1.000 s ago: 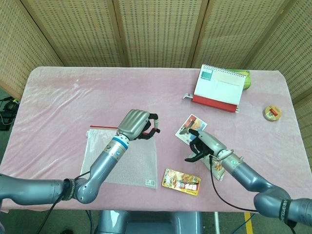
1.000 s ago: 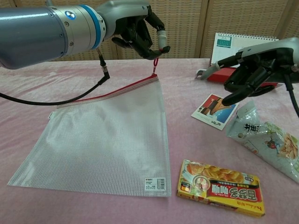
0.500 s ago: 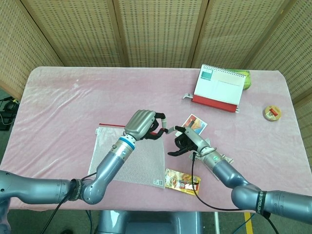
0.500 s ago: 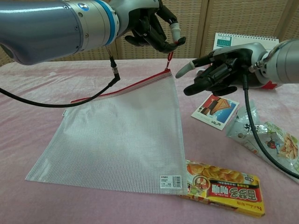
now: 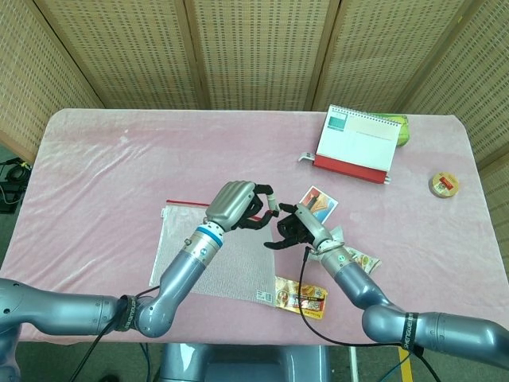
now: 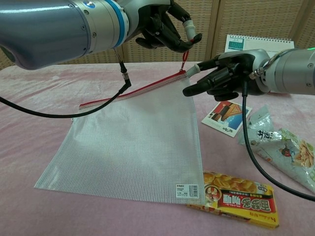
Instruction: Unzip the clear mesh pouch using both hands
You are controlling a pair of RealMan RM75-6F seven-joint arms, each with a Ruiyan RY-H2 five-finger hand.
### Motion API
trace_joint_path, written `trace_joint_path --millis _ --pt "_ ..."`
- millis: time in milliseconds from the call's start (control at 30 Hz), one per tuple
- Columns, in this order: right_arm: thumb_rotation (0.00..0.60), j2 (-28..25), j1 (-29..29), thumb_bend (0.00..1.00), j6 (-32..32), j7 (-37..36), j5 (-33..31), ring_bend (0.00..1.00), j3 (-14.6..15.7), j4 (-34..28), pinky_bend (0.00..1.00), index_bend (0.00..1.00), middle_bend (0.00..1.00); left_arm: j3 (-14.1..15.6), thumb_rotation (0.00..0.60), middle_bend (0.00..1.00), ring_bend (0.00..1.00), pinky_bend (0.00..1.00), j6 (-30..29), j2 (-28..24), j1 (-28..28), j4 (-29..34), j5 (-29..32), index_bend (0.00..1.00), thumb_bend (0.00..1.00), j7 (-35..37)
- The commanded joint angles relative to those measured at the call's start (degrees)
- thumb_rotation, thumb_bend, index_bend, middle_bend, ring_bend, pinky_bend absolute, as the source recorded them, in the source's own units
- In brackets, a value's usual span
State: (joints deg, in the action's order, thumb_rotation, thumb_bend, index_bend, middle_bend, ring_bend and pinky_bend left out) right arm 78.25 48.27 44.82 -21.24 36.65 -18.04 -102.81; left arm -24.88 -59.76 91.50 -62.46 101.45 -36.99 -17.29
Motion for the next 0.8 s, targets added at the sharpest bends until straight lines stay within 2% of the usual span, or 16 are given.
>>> trace_joint_path --millis 33,633,800 --pt "0.6 1.0 -0.3 0.22 0.6 0.3 -1.0 0.93 -0.5 0.5 1.0 0.48 0.92 0.1 0.6 0.97 0.87 1.0 -0.3 0.2 -0.1 0.1 0.2 0.89 0.57 -0.2" --pt "0.6 2.1 -1.4 0.51 -1.9 -0.2 -2.7 0.93 -2.6 1.3 1.0 0.59 0.93 -0.7 0.6 0.97 0.87 1.0 0.4 0.0 -0.1 2.9 3.5 0.89 0.57 1.8" --pt "0.6 2.0 -1.8 0.62 -2.6 0.0 -1.9 0.93 -2.9 1.2 1.0 0.61 0.94 -0.7 0.6 0.97 0.87 1.0 -0.9 0.1 -0.5 3.2 3.7 0.89 0.57 1.1"
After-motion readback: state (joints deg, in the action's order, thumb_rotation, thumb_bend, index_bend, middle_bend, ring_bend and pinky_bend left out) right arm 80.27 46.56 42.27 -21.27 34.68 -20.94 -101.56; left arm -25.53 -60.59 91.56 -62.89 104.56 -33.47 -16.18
